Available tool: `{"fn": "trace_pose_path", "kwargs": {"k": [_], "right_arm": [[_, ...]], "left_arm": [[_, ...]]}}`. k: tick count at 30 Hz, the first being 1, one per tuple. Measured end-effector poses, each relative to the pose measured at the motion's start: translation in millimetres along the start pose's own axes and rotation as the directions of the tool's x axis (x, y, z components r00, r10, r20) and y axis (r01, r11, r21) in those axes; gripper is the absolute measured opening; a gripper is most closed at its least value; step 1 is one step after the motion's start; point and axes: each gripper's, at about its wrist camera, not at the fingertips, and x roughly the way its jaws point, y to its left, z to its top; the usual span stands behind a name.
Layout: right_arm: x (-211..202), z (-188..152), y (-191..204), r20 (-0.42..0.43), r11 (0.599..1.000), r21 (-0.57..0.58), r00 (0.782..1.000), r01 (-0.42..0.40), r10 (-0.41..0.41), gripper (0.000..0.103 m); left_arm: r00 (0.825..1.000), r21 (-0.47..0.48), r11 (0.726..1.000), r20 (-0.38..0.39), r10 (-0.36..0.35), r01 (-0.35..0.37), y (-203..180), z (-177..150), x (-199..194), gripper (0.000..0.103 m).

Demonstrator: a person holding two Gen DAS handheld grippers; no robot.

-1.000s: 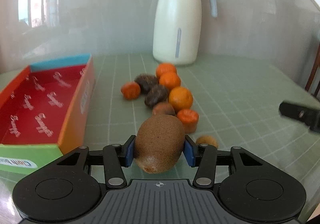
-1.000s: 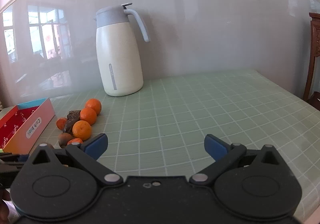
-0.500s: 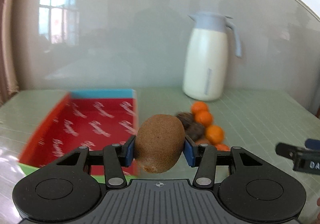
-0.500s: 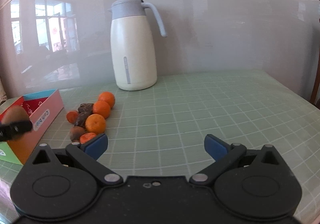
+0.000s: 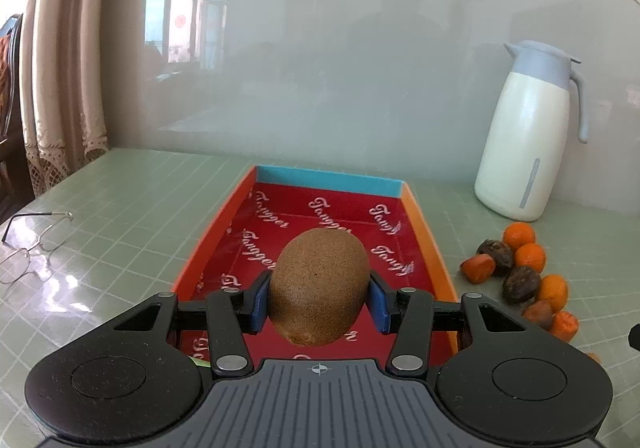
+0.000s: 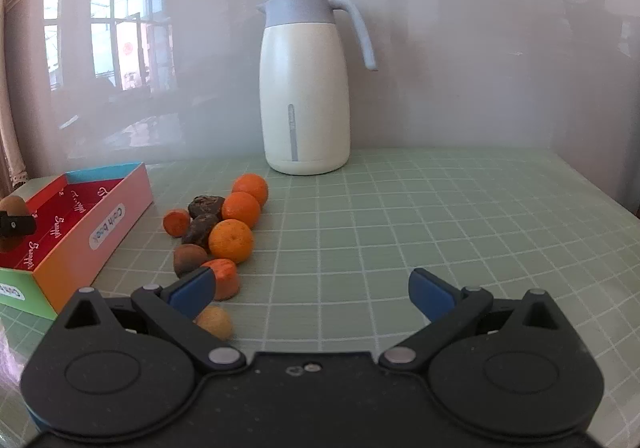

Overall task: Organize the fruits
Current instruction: 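Carry the kiwi with the left tool into the red box and release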

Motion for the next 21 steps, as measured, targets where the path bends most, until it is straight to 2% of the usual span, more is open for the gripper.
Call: {"fn": "trace_pose_path", "kwargs": {"k": [16,21], "right_arm": [[16.0,9.2,3.3,0.007,0.999,-0.007,0.999,0.032,-0.032,0.103],[14.9,9.4,2.8,0.006,1.000,-0.002,0.999,0.031,-0.031,0.103]], "left_arm": [[0.999,-0.005,1.000,-0.036,0.000,0.000,3.4,-4.2,7.7,0.049],[1.000,0.006,1.000,-0.005,0.014,-0.014,-0.1,-3.5,2.7,0.049]]}}
